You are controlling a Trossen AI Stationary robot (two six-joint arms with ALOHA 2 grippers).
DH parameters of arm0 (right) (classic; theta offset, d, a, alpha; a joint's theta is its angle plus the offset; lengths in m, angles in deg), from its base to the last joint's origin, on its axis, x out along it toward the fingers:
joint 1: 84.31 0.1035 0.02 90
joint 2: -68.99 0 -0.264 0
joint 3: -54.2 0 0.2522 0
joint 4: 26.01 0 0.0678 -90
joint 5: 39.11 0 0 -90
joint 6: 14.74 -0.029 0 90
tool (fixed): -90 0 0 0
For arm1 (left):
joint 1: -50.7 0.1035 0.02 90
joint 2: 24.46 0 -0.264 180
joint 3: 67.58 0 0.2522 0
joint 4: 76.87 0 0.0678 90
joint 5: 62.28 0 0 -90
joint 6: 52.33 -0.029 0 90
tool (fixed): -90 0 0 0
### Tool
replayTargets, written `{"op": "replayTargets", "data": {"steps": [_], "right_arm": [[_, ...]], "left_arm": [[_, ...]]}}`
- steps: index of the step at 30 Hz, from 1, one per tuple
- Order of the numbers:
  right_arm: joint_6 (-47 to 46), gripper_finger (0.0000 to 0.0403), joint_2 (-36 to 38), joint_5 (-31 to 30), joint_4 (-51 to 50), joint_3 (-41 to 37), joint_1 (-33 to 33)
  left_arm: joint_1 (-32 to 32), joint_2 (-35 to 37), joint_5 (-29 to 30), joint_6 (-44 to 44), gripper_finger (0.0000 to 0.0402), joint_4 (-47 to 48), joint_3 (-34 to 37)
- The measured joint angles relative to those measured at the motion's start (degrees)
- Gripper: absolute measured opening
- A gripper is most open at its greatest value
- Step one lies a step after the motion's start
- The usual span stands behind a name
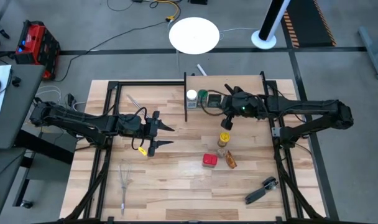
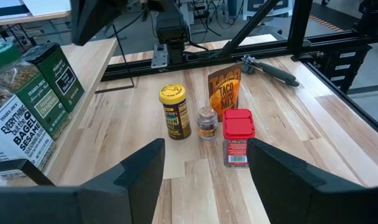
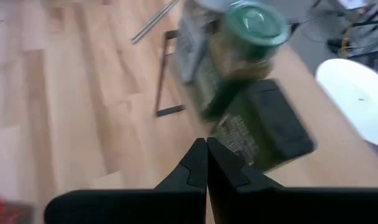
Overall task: Shelf spices
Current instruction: Put the brown seasoning bottle on the shelf
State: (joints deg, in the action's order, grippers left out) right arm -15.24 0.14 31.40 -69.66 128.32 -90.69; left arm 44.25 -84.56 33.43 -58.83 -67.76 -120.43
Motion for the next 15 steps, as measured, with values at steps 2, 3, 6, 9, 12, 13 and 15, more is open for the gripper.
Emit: {"op": "replayTargets", "data": {"steps": [2, 3, 6, 9, 12, 13, 15], "right_arm": [[-1.1, 0.0005, 0.6, 0.0, -1.5, 0.0, 1.5], [-2.2, 0.0005, 0.9, 0.0, -2.4, 0.0, 2.3], [-6.5, 0.0005, 1.9, 0.0, -7.2, 0.0, 4.3], [-11.1, 0.0005, 2.6, 0.0, -13.0, 0.0, 6.8], [-14.5, 0.0005, 2.6, 0.1, -18.3, 0.0, 9.4], [-15.5, 0.0005, 2.5, 0.3, -19.7, 0.0, 10.3], [-16.7, 0.0005, 2.3, 1.5, -20.7, 0.0, 11.9]], "left_arm": [[0.0, 0.0, -0.5, 0.1, 0.0219, 0.0, 0.0], [0.0, 0.0, -0.7, 0.3, 0.0219, 0.0, 0.0], [0.0, 0.0, -0.9, 0.9, 0.0219, 0.3, 0.0], [0.0, 0.0, -0.9, 1.4, 0.0219, 0.8, 0.0], [0.0, 0.0, -0.9, 1.4, 0.0219, 0.7, 0.0], [0.0, 0.0, -0.9, 1.5, 0.0219, 0.7, 0.0], [0.0, 0.0, -0.9, 1.9, 0.0219, 0.7, 0.0]]}}
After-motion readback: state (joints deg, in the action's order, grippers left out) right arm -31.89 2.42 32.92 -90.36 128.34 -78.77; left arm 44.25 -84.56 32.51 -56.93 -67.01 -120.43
